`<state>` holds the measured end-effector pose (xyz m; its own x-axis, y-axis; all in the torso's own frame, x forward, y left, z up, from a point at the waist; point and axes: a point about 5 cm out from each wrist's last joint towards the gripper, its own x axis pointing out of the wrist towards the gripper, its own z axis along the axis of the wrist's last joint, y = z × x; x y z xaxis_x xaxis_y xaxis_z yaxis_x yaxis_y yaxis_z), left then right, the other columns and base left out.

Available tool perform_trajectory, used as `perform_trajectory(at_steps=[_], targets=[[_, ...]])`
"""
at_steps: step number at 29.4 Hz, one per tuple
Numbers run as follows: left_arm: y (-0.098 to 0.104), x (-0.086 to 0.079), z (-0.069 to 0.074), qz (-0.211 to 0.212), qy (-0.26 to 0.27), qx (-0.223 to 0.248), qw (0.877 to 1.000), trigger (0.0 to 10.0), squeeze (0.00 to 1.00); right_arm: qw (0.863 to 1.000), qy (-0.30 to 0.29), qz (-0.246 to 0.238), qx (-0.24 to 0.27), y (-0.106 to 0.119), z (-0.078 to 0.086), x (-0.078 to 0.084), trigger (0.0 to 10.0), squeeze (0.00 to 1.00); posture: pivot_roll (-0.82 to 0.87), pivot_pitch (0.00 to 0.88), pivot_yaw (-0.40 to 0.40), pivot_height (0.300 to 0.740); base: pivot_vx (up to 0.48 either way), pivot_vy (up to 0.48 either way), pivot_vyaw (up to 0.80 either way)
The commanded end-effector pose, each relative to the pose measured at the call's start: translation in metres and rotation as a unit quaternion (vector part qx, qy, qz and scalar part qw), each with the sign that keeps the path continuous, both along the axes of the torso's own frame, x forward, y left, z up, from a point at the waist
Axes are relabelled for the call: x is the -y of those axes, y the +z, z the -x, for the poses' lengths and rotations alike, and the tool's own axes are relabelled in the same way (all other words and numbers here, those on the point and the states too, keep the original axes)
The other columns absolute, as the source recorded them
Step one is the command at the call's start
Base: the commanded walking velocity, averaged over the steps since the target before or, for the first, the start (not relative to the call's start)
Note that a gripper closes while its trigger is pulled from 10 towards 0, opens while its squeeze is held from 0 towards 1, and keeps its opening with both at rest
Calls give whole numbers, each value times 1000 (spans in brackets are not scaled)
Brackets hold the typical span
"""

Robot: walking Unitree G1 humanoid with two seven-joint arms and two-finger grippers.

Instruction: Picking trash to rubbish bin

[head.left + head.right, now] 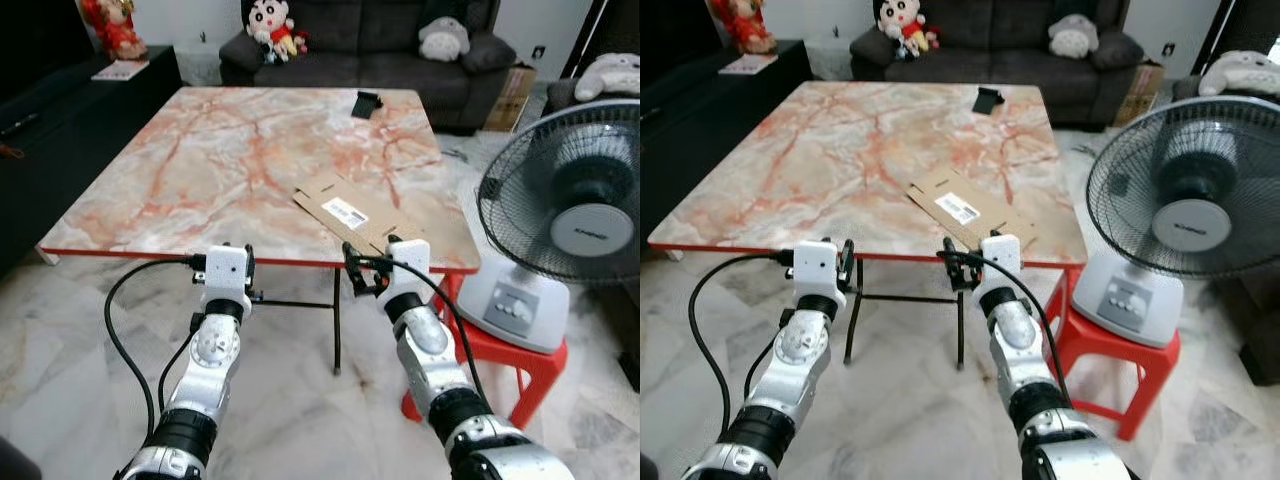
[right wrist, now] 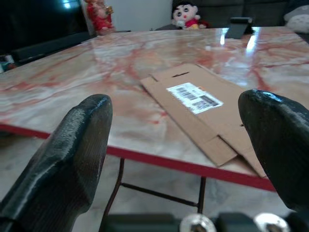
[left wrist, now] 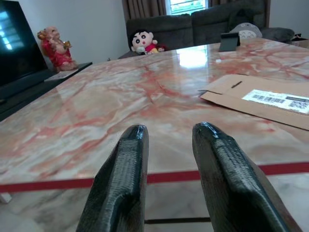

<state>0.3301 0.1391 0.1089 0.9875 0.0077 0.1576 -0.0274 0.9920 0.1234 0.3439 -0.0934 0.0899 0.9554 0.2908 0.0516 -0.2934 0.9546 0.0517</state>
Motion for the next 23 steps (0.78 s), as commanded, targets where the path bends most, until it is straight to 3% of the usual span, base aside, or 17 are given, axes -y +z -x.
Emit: perform_trajectory(at_steps=[1, 6, 23], targets=[[4, -5, -1, 13, 5, 4, 1000, 10000, 0, 1000, 8, -1, 10, 6, -3, -5, 10000, 0, 55, 11, 5, 740, 0, 0, 0], [4, -6, -1, 11, 7, 1, 1000, 10000, 0, 1000, 9, -1, 10, 6, -3, -5, 10000, 0, 54, 11, 6, 740, 261, 0, 0], [4, -9, -2, 9, 9, 1, 1000, 10000, 0, 1000, 11, -8, 10, 6, -2, -6, 10000, 0, 55, 11, 8, 740, 452, 0, 0]])
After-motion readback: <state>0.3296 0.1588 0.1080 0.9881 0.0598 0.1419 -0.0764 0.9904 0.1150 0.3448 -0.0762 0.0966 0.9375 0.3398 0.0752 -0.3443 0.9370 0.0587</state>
